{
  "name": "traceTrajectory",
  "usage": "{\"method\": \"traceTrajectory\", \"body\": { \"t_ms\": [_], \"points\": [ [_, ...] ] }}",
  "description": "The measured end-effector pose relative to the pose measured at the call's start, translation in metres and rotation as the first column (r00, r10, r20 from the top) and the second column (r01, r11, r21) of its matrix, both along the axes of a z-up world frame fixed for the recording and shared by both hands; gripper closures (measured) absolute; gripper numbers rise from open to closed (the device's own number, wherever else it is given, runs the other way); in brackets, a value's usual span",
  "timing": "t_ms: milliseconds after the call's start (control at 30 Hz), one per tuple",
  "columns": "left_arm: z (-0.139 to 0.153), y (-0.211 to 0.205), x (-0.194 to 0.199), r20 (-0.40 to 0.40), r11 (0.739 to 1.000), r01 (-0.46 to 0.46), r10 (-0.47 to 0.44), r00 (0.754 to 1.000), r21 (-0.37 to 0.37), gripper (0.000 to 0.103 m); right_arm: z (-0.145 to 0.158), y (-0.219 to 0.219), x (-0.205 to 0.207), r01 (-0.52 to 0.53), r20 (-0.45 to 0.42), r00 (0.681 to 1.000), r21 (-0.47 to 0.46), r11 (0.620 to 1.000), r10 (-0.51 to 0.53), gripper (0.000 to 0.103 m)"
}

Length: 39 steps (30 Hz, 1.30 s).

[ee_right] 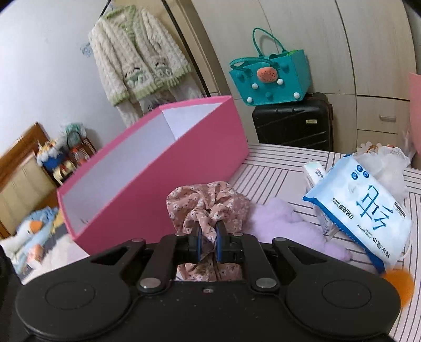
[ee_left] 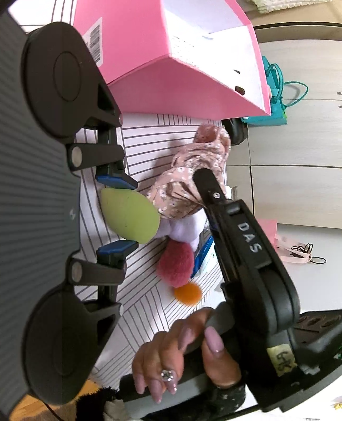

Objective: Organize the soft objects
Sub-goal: 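Grasp the green sponge with the left tool while the right tool grasps the floral scrunchie, then carry the sponge with the left tool while the right carries the scrunchie into the box, release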

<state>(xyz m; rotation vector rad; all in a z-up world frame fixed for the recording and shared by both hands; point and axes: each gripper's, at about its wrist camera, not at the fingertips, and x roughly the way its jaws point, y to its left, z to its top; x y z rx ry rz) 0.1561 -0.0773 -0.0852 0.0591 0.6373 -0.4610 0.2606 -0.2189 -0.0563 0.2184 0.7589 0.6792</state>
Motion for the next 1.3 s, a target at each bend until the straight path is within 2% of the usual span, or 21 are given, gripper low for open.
{"method": "traceTrajectory", "body": {
  "t_ms": [267, 467, 700, 1000, 1133, 1300],
  "points": [
    [0.011, 0.015, -0.015, -0.032, 0.999, 0.039, -0.04, 0.999, -0.028, 0.063, 0.008, -0.001, -0.03, 0.022, 0.024, 0.999, -0.066, 0.998, -0.021, 0.09],
    [0.015, 0.03, -0.03, -0.058, 0.998, 0.051, -0.052, 0.997, -0.024, 0.063, 0.0, -0.007, -0.059, 0.055, 0.012, 0.998, -0.043, 0.998, -0.054, 0.09],
    [0.016, 0.056, -0.039, -0.075, 1.0, 0.021, -0.02, 0.997, 0.013, 0.063, 0.009, -0.002, -0.079, 0.033, 0.045, 0.999, -0.081, 0.996, -0.03, 0.09],
    [0.027, 0.087, -0.043, -0.089, 1.0, 0.009, -0.007, 0.996, 0.016, 0.063, 0.006, 0.006, -0.102, -0.009, 0.011, 1.0, -0.1, 0.995, 0.011, 0.09],
    [0.033, 0.104, -0.044, -0.154, 0.999, 0.032, -0.032, 0.987, -0.003, 0.063, 0.012, 0.013, -0.115, -0.053, -0.017, 0.999, -0.08, 0.995, 0.052, 0.09],
    [0.039, 0.129, -0.042, -0.278, 0.998, 0.053, -0.059, 0.959, -0.03, 0.063, 0.021, 0.028, -0.123, -0.142, -0.057, 0.989, -0.035, 0.989, 0.14, 0.09]
  ]
}}
